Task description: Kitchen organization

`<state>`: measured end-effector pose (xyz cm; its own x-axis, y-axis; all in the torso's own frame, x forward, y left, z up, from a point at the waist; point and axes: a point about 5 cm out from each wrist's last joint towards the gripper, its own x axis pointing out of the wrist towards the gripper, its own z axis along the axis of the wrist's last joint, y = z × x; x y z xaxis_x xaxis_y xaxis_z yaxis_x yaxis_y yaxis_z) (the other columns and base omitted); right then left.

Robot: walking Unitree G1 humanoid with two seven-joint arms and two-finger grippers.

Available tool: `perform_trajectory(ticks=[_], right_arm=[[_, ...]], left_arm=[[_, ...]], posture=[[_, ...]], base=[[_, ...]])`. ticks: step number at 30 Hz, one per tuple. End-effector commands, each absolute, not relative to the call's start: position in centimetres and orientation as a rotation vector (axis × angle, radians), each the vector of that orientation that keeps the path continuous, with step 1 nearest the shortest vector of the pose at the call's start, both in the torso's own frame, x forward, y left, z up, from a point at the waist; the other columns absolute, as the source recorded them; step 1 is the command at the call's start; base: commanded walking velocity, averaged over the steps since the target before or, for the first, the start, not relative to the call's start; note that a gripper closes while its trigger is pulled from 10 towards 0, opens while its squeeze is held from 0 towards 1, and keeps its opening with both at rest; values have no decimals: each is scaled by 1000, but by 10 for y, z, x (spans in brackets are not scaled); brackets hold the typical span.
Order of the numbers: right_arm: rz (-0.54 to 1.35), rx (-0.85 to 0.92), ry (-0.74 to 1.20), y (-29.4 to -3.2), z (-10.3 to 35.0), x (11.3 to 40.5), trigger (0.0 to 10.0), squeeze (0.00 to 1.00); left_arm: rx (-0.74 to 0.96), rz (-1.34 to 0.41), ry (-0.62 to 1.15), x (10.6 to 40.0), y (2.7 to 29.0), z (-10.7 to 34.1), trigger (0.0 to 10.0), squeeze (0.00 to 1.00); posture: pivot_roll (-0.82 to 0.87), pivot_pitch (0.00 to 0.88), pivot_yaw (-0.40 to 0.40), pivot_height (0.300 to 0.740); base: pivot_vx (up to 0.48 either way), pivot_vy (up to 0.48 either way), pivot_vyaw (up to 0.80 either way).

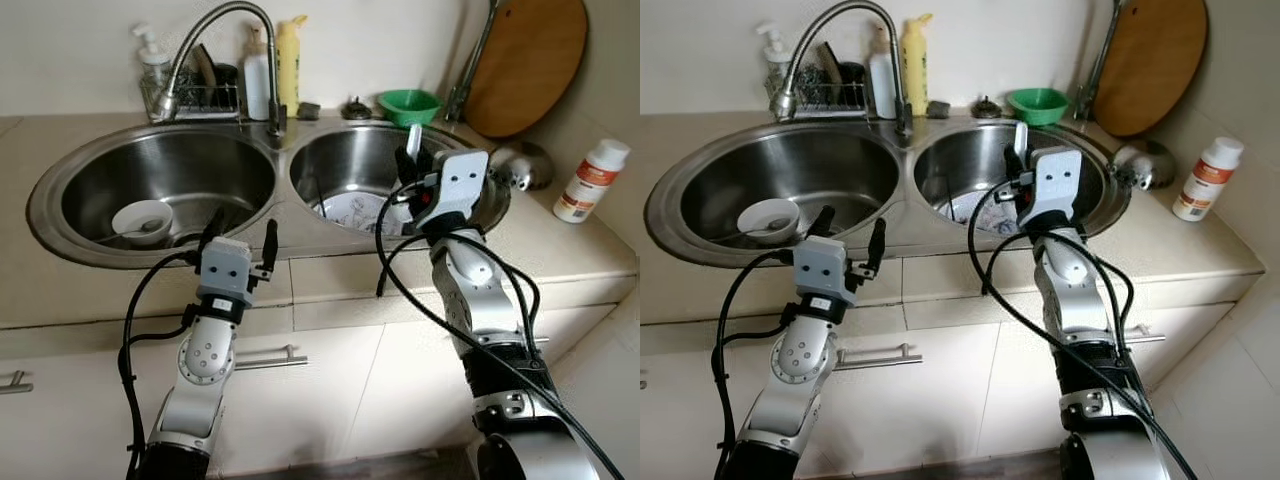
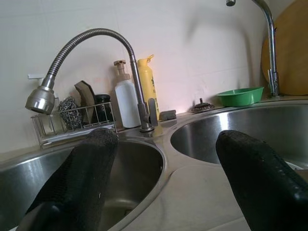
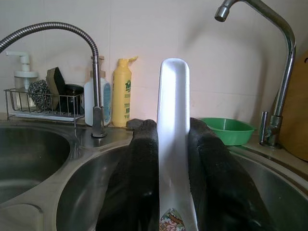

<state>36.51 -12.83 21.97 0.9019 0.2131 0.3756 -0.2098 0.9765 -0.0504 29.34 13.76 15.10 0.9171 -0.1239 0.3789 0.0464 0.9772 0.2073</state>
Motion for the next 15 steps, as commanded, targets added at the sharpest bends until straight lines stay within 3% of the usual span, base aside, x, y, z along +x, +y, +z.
perform_trajectory(ticks=[1,7,15], right_arm=[[231,-15,-430,-124,231,367,0,0],[243,-16,-422,-118,227,367,0,0],[203,11,-433,-125,229,370,0,0]], left_arm=[[199,-82,-428,293,139,156,10000,0],[197,-82,-429,293,138,157,10000,0],[198,-88,-435,294,137,158,10000,0]], posture=[[104,0,-41,740],[105,0,-39,740],[104,0,-37,740]], base=[[255,0,0],[275,0,775],[324,0,0]])
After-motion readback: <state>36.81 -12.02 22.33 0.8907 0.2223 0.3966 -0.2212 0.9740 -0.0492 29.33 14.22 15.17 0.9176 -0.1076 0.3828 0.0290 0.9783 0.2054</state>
